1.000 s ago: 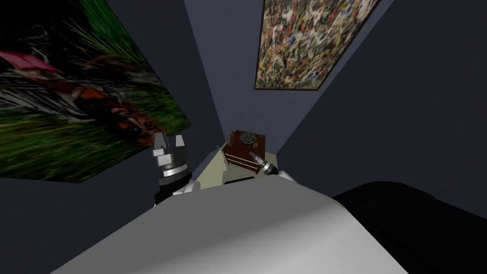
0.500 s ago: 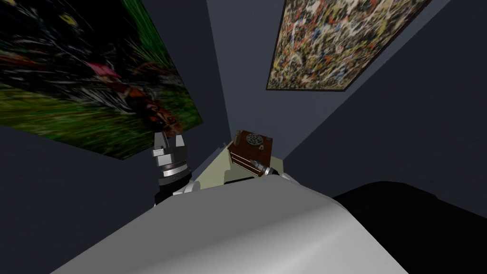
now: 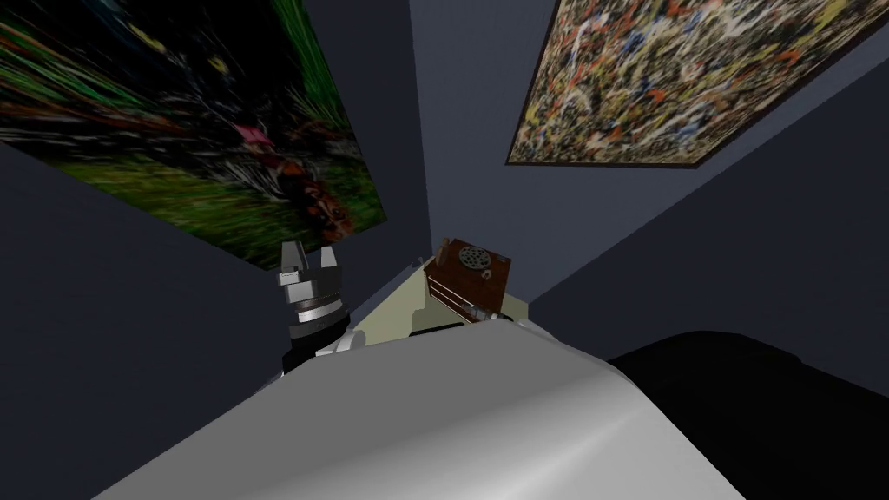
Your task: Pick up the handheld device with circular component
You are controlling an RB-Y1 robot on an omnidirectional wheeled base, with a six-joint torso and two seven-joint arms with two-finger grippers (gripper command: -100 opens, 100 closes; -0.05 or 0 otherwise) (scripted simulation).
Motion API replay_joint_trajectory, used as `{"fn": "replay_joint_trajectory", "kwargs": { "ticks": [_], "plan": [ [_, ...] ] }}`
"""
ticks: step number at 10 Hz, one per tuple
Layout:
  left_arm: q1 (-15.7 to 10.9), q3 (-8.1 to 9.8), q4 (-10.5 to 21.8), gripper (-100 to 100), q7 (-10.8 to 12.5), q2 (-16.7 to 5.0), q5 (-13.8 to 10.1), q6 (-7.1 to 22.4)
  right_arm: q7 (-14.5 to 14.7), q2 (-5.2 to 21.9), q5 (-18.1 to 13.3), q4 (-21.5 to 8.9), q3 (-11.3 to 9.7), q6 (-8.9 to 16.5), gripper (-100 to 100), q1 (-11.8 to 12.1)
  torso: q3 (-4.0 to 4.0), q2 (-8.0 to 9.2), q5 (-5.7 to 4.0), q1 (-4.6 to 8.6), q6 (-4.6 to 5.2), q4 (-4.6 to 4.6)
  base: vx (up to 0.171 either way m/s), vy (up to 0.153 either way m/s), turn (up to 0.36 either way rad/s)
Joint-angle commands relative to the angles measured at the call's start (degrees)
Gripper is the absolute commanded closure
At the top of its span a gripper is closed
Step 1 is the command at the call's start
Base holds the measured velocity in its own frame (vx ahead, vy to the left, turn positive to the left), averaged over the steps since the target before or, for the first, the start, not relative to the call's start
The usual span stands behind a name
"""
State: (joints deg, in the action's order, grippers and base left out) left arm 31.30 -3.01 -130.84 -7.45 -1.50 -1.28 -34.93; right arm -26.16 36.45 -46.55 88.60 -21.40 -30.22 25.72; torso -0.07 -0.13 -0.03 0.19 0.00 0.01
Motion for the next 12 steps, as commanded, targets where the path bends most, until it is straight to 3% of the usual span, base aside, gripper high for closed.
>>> {"fn": "replay_joint_trajectory", "kwargs": {
  "ticks": [1, 2, 3, 4, 5, 6, 7, 8, 9, 10, 12],
  "plan": [
    [0.0, 0.0, 0.0, 0, 0.0, 0.0, 0.0, 0.0, -2.9, 2.9, -2.9, -2.9, -1.6, 0.0, -100, -0.4, 0.0, 0.0, 0.0, 0.0, 0.0, 0.0, 0.032, -0.056, 0.429],
    [0.0, 0.01, 0.0, 0, 0.0, 0.0, 0.0, 0.0, -3.1, 3.2, -3.9, -4.3, -1.6, 0.0, -100, -0.4, -0.04, -0.07, -0.03, 0.11, 0.03, 0.02, 0.033, -0.055, 0.174],
    [0.0, 0.01, 0.0, 0, 0.0, 0.0, 0.0, 0.0, -5.1, 5.1, -6.0, -7.0, -2.8, 0.0, -100, -0.8, -0.05, -0.07, -0.03, 0.11, 0.08, 0.02, 0.033, -0.045, 0.338],
    [0.0, 0.01, 0.0, 0, 0.0, 0.0, 0.0, 0.0, -5.1, 5.4, -6.5, -7.0, -2.8, 0.0, -100, -0.8, -0.05, -0.09, -0.03, 0.1, 0.03, 0.02, 0.024, -0.04, 0.171],
    [0.0, 0.01, 0.0, 0, 0.0, 0.0, 0.0, 0.0, -6.6, 6.9, -8.6, -9.6, -3.9, 0.1, -100, -1.2, -0.04, -0.07, -0.01, 0.05, 0.09, 0.02, 0.023, -0.039, 0.32],
    [0.0, 0.01, 0.0, 0, 0.0, 0.0, 0.0, 0.0, -7.0, 7.6, -9.0, -9.6, -3.9, 0.1, -100, -1.2, -0.04, -0.08, -0.01, 0.05, 0.03, 0.02, 0.019, -0.042, 0.179],
    [0.0, 0.01, 0.0, 0, 0.0, 0.0, 0.0, 0.0, -8.9, 9.2, -11.3, -12.2, -5.0, 0.1, -100, -1.6, -0.04, -0.06, -0.01, 0.05, 0.09, 0.02, 0.021, -0.044, 0.282],
    [0.0, 0.01, 0.0, 0, 0.0, 0.0, 0.0, 0.0, -8.9, 9.8, -11.4, -12.2, -5.0, 0.1, -100, -1.6, -0.04, -0.07, -0.01, 0.06, 0.05, 0.01, 0.012, -0.04, 0.18],
    [0.0, 0.01, 0.0, 0, 0.0, 0.0, 0.0, 0.0, -10.8, 12.1, -13.8, -14.3, -6.0, 0.2, -100, -2.0, -0.03, -0.04, -0.01, 0.03, 0.09, 0.01, 0.013, -0.037, 0.357],
    [0.0, 0.01, 0.0, 0, 0.0, 0.0, 0.0, 0.0, -10.8, 12.1, -13.8, -14.7, -6.0, 0.2, -100, -2.0, -0.03, -0.06, -0.01, 0.04, 0.03, 0.01, 0.015, -0.041, 0.15],
    [0.0, 0.01, 0.0, 0, 0.0, 0.0, 0.0, 0.0, -14.1, 15.9, -17.8, -18.6, -7.9, 0.2, -100, -2.7, -0.04, -0.06, -0.01, 0.03, 0.05, 0.01, 0.012, -0.05, 0.344]
  ]
}}
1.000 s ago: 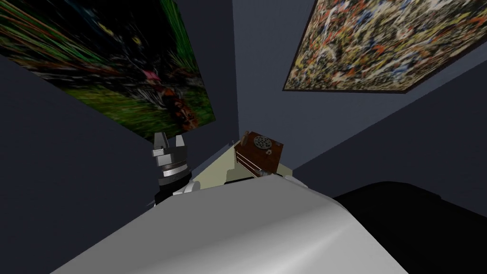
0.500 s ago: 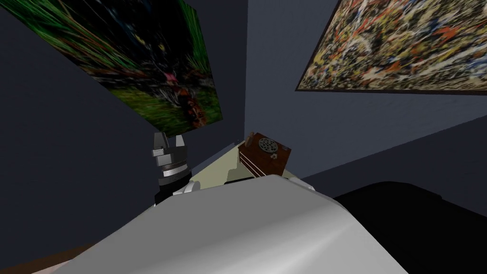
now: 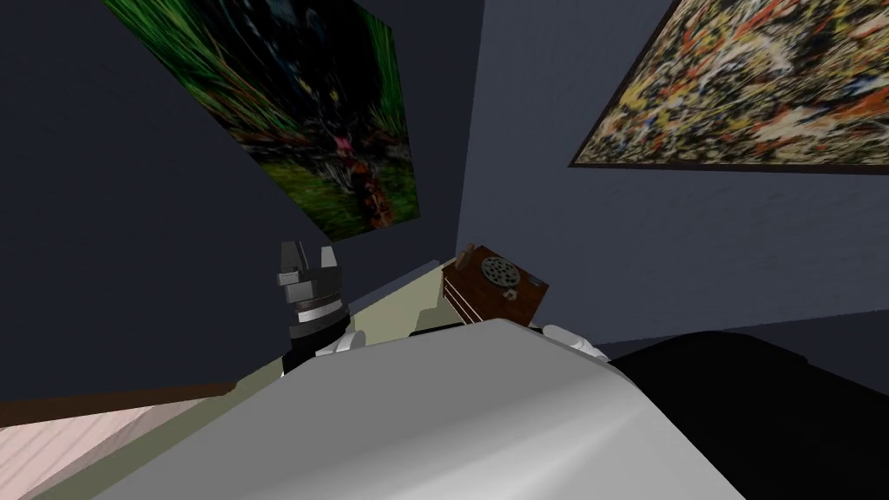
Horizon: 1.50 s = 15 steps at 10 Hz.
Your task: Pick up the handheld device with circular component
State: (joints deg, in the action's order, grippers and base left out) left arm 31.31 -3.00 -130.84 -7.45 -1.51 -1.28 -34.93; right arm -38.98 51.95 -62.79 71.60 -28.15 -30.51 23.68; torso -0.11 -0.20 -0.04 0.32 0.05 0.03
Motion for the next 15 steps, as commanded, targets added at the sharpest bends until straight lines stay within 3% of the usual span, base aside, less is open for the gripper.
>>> {"fn": "replay_joint_trajectory", "kwargs": {
  "ticks": [1, 2, 3, 5, 8, 12, 15],
  "plan": [
    [0.0, 0.0, 0.0, 0, 0.0, 0.0, 0.0, 0.0, -1.3, 0.9, -2.0, -2.4, -1.1, 0.5, -100, -0.6, 0.0, 0.0, 0.0, 0.0, 0.0, 0.0, 0.01, -0.062, 0.186],
    [0.0, 0.01, 0.0, 0, 0.0, 0.0, 0.0, 0.0, -2.8, 3.0, -3.9, -4.6, -1.9, 0.5, -100, -1.0, 0.0, 0.01, -0.03, -0.02, 0.06, 0.0, 0.005, -0.038, 0.294],
    [0.0, 0.0, 0.0, 0, 0.0, 0.0, 0.0, 0.0, -2.8, 3.0, -3.9, -4.6, -1.9, 0.5, -100, -1.0, 0.01, 0.01, 0.0, -0.09, 0.01, 0.0, 0.002, -0.03, 0.13],
    [0.0, 0.0, 0.0, 0, 0.0, 0.0, 0.0, 0.0, -5.5, 6.8, -7.2, -8.0, -3.4, 0.5, -100, -1.6, 0.01, 0.01, 0.02, -0.16, 0.02, 0.0, 0.005, -0.033, 0.334],
    [0.0, 0.0, 0.0, 0, 0.0, 0.0, 0.0, 0.0, -6.7, 8.6, -8.9, -10.1, -4.0, 0.5, -100, -1.9, -0.01, -0.02, 0.01, -0.15, 0.03, 0.0, 0.009, -0.032, 0.15],
    [0.0, 0.01, 0.0, 0, 0.0, 0.0, 0.0, 0.0, -9.9, 14.0, -13.1, -15.2, -5.4, 0.2, -100, -3.4, -0.07, -0.12, -0.01, -0.07, 0.02, 0.02, 0.023, -0.045, 0.306],
    [0.0, 0.01, 0.0, 0, 0.0, 0.0, 0.0, 0.0, -11.3, 16.1, -14.7, -17.1, -5.8, -0.2, -100, -4.7, -0.14, -0.25, -0.01, -0.11, 0.06, 0.05, 0.06, -0.039, 0.243]
  ]
}}
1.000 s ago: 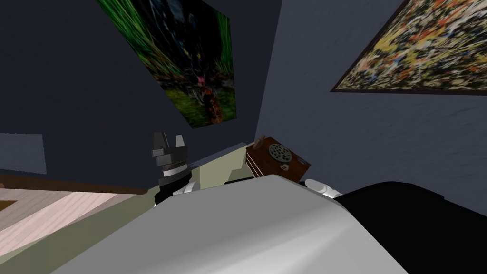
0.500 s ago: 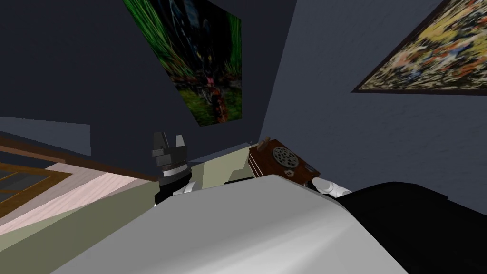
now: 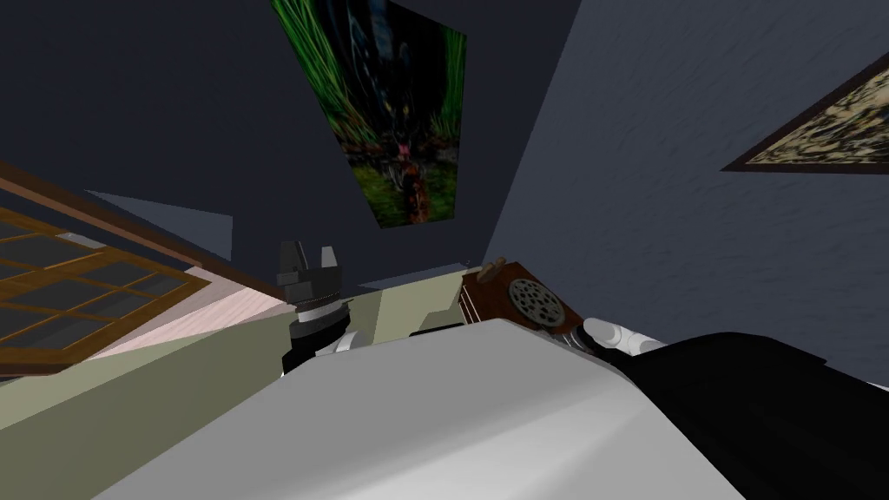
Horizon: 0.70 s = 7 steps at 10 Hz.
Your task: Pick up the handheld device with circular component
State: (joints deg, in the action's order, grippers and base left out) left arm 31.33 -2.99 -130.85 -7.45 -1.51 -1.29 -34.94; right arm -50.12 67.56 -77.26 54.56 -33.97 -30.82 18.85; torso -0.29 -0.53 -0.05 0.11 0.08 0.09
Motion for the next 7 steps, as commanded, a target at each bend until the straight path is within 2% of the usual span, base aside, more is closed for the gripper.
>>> {"fn": "replay_joint_trajectory", "kwargs": {
  "ticks": [1, 2, 3, 5, 7],
  "plan": [
    [0.0, 0.0, 0.0, 0, 0.0, 0.0, 0.0, 0.0, 0.0, 0.0, 0.0, 0.0, 0.0, 0.0, -100, 0.0, 0.0, 0.0, 0.0, 0.0, 0.0, 0.0, 0.039, -0.009, 0.062],
    [0.0, 0.0, 0.0, 0, 0.0, 0.0, 0.0, 0.0, -0.1, 0.1, -0.1, -0.1, 0.0, 0.0, 0, -0.1, 0.05, 0.12, 0.01, -0.07, 0.09, -0.01, 0.007, -0.003, -0.009],
    [0.0, 0.0, 0.0, 0, 0.0, 0.0, 0.0, 0.0, 1.3, -1.7, 0.5, -1.5, -0.2, 1.1, -100, 0.0, 0.13, 0.24, 0.02, -0.11, 0.09, -0.04, 0.014, -0.017, 0.065],
    [0.0, 0.0, 0.0, 0, 0.0, 0.0, 0.0, 0.0, 3.0, -3.9, 1.2, -3.4, -0.4, 2.4, -100, 0.1, 0.14, 0.25, -0.01, 0.02, 0.09, -0.05, 0.021, -0.045, 0.052],
    [0.0, 0.0, 0.0, 0, 0.0, 0.0, 0.0, 0.0, 2.6, -3.9, 1.1, -3.1, -0.5, 2.6, -100, 0.2, 0.15, 0.27, -0.01, 0.02, 0.09, -0.05, 0.009, -0.023, 0.012]
  ]
}}
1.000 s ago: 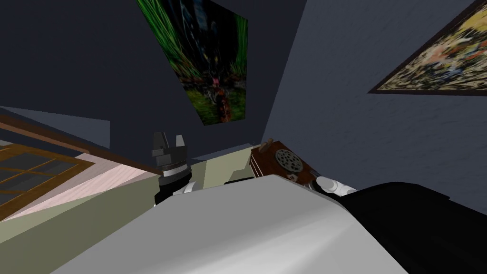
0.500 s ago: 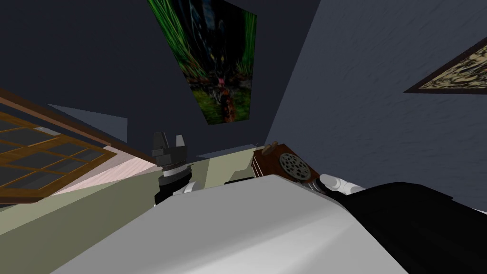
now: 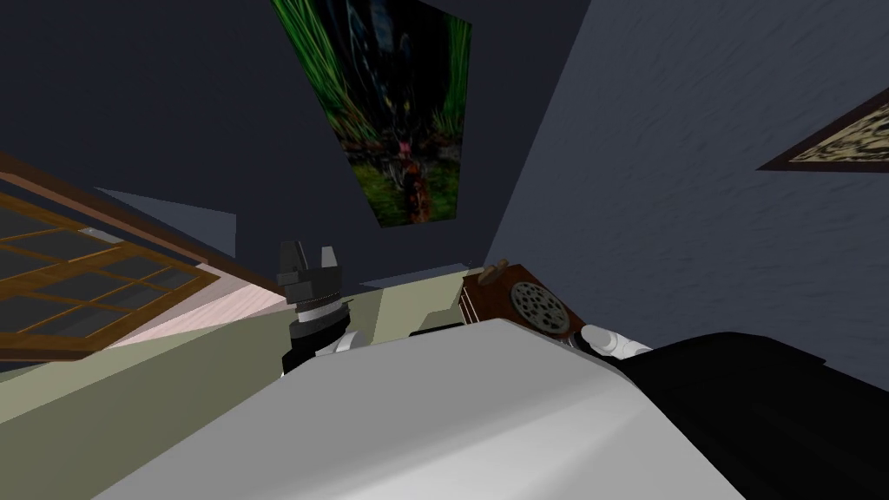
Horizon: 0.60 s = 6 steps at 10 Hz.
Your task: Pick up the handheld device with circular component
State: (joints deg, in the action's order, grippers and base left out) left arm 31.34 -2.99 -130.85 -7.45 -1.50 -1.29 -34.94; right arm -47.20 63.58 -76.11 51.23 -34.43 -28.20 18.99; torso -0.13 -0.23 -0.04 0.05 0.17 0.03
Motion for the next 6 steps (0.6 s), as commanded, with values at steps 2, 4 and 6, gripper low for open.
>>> {"fn": "replay_joint_trajectory", "kwargs": {
  "ticks": [2, 4, 6],
  "plan": [
    [0.0, 0.0, 0.0, 0, 0.0, 0.0, 0.0, 0.0, 0.0, 0.0, 0.0, 0.0, 0.0, 0.0, 100, 0.0, 0.01, 0.02, 0.01, -0.05, 0.0, 0.0, 0.0, 0.0, 0.0],
    [0.0, 0.0, 0.0, 0, 0.0, 0.0, 0.0, 0.0, 0.0, 0.0, 0.0, 0.0, 0.0, 0.0, 100, 0.0, 0.01, 0.02, -0.04, 0.05, 0.0, 0.0, 0.0, 0.0, 0.0],
    [0.0, 0.0, 0.0, 0, 0.0, 0.0, 0.0, 0.0, 0.0, 0.0, 0.0, 0.1, 0.0, 0.0, 0, 0.0, 0.01, 0.02, -0.02, 0.05, 0.0, 0.0, 0.0, 0.0, 0.0]
  ]
}}
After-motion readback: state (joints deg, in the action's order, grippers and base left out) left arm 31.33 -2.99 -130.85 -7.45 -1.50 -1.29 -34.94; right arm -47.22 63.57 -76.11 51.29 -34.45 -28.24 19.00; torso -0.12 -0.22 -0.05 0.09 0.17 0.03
